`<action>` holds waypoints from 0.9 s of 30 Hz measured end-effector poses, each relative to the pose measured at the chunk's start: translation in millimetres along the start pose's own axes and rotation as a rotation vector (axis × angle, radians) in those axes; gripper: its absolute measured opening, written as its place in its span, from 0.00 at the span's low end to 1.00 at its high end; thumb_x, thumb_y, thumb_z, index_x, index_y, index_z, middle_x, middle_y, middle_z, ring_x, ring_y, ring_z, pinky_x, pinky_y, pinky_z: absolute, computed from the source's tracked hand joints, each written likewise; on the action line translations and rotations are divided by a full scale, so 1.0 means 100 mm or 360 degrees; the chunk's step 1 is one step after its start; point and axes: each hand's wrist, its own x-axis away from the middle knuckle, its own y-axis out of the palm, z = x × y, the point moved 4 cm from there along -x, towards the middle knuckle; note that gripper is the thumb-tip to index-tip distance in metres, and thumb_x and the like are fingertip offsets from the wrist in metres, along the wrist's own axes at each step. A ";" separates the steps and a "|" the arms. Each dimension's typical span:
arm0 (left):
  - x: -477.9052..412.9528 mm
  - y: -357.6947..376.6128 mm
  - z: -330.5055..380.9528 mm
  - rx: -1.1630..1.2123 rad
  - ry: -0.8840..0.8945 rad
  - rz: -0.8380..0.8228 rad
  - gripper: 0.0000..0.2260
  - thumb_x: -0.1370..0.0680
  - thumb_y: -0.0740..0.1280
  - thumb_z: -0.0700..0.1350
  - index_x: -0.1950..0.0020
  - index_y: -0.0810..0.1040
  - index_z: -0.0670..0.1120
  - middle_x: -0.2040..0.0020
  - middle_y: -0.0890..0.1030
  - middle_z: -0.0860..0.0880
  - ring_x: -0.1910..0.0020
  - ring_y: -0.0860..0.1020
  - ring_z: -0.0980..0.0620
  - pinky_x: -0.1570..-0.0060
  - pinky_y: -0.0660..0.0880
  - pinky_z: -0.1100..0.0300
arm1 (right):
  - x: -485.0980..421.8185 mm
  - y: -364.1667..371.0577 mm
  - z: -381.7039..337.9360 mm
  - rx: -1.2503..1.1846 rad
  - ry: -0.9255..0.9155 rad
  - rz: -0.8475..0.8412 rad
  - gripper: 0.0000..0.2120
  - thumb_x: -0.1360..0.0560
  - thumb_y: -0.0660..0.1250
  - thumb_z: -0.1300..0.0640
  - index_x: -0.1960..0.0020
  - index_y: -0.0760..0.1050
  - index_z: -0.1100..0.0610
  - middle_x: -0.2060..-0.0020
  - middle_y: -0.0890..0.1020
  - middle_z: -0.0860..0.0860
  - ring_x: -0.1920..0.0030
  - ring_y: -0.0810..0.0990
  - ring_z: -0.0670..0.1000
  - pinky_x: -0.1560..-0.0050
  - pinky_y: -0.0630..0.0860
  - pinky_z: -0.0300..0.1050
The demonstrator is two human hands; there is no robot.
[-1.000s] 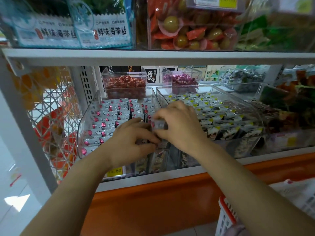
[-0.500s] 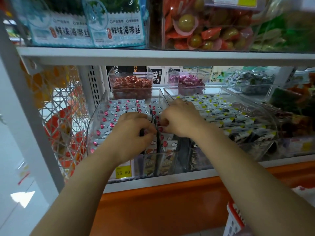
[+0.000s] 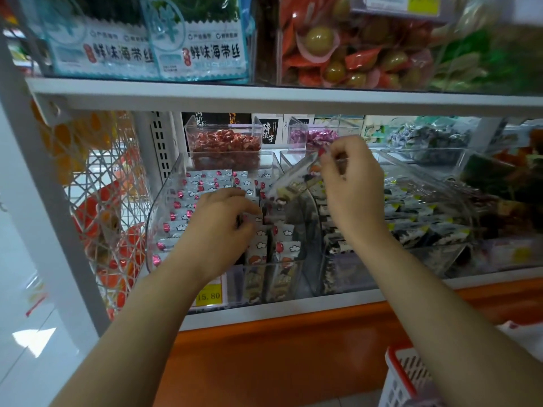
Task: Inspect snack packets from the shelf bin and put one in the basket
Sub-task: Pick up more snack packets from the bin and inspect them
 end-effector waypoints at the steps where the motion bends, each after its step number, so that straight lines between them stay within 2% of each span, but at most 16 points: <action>1: 0.00 -0.03 0.01 0.0024 -0.0009 0.0074 0.12 0.22 0.63 0.42 0.40 0.78 0.46 0.36 0.74 0.47 0.35 0.68 0.48 0.38 0.62 0.59 | 0.00 -0.05 0.03 -0.0172 0.0126 0.0030 0.07 0.21 0.60 0.63 0.57 0.67 0.55 0.62 0.73 0.50 0.62 0.76 0.54 0.64 0.74 0.43; 3: 0.02 -0.08 0.03 0.0099 -0.0043 0.0198 0.14 0.22 0.63 0.45 0.37 0.76 0.46 0.40 0.75 0.48 0.43 0.72 0.50 0.45 0.66 0.62 | 0.04 -0.10 0.10 -0.0514 0.0483 0.0012 0.07 0.21 0.60 0.63 0.57 0.67 0.56 0.61 0.75 0.53 0.65 0.78 0.54 0.66 0.79 0.49; 5: 0.05 -0.09 0.04 0.0257 -0.0125 0.0224 0.17 0.21 0.62 0.48 0.33 0.73 0.47 0.44 0.76 0.52 0.50 0.74 0.54 0.51 0.68 0.63 | 0.12 -0.08 0.16 -0.0814 0.0804 -0.0084 0.04 0.21 0.60 0.63 0.55 0.69 0.60 0.61 0.76 0.56 0.68 0.78 0.51 0.69 0.80 0.46; 7: 0.08 -0.06 0.06 0.0518 -0.0192 0.0145 0.15 0.21 0.62 0.48 0.36 0.74 0.47 0.51 0.79 0.55 0.55 0.77 0.55 0.57 0.76 0.59 | 0.20 -0.06 0.19 -0.1046 0.0975 -0.0151 0.07 0.21 0.60 0.64 0.57 0.70 0.62 0.64 0.76 0.55 0.70 0.77 0.49 0.71 0.80 0.42; 9: 0.10 -0.05 0.09 0.0755 -0.0233 0.0106 0.09 0.21 0.61 0.46 0.47 0.78 0.45 0.57 0.81 0.49 0.60 0.79 0.53 0.60 0.79 0.54 | 0.26 -0.05 0.20 -0.1234 0.1079 -0.0184 0.09 0.22 0.60 0.65 0.60 0.72 0.62 0.69 0.78 0.53 0.72 0.78 0.48 0.71 0.79 0.41; 11: 0.12 -0.05 0.08 0.1007 -0.0335 0.0114 0.08 0.21 0.61 0.44 0.55 0.79 0.47 0.59 0.82 0.46 0.62 0.80 0.53 0.64 0.79 0.59 | 0.30 -0.06 0.22 -0.1402 0.1172 -0.0213 0.08 0.22 0.62 0.65 0.60 0.74 0.62 0.73 0.81 0.51 0.72 0.80 0.48 0.71 0.79 0.40; 13: 0.13 -0.03 0.04 0.1308 -0.0488 0.0081 0.06 0.22 0.64 0.44 0.55 0.79 0.48 0.60 0.82 0.47 0.61 0.81 0.53 0.66 0.79 0.63 | 0.32 -0.08 0.24 -0.1553 0.1265 -0.0248 0.07 0.23 0.63 0.63 0.60 0.74 0.62 0.74 0.81 0.51 0.72 0.81 0.48 0.70 0.79 0.41; 15: 0.13 -0.01 0.02 0.1649 -0.0648 0.0043 0.04 0.24 0.66 0.44 0.52 0.79 0.45 0.60 0.81 0.47 0.61 0.81 0.53 0.66 0.77 0.65 | 0.35 -0.09 0.27 -0.1618 0.1332 -0.0307 0.06 0.25 0.65 0.62 0.60 0.76 0.62 0.73 0.82 0.52 0.71 0.81 0.49 0.70 0.79 0.40; 18: 0.12 -0.01 0.01 0.2026 -0.0797 0.0078 0.02 0.26 0.67 0.41 0.58 0.78 0.43 0.63 0.78 0.48 0.66 0.79 0.55 0.69 0.76 0.67 | 0.39 -0.10 0.31 -0.1538 0.1366 -0.0394 0.08 0.27 0.68 0.60 0.64 0.79 0.58 0.74 0.80 0.51 0.73 0.79 0.48 0.72 0.77 0.39; 20: 0.12 -0.01 0.01 0.2161 -0.0841 0.0104 0.05 0.25 0.66 0.40 0.61 0.76 0.43 0.68 0.77 0.49 0.71 0.77 0.57 0.72 0.75 0.66 | 0.40 -0.09 0.33 -0.1546 0.1376 -0.0433 0.10 0.27 0.68 0.60 0.67 0.79 0.56 0.74 0.78 0.51 0.75 0.77 0.47 0.74 0.75 0.38; 24: 0.10 -0.01 0.01 0.2296 -0.0912 0.0106 0.06 0.23 0.64 0.40 0.60 0.75 0.43 0.72 0.74 0.51 0.75 0.74 0.58 0.75 0.73 0.67 | 0.41 -0.05 0.32 -0.1731 0.1496 -0.0479 0.03 0.26 0.65 0.64 0.55 0.78 0.59 0.75 0.76 0.51 0.77 0.74 0.46 0.77 0.71 0.36; 27: 0.10 0.01 0.00 0.2330 -0.0931 0.0106 0.05 0.23 0.65 0.40 0.58 0.78 0.43 0.73 0.74 0.51 0.75 0.74 0.58 0.75 0.73 0.67 | 0.43 -0.02 0.32 -0.1865 0.1669 -0.0479 0.06 0.25 0.64 0.63 0.60 0.77 0.60 0.76 0.74 0.51 0.78 0.72 0.45 0.79 0.70 0.35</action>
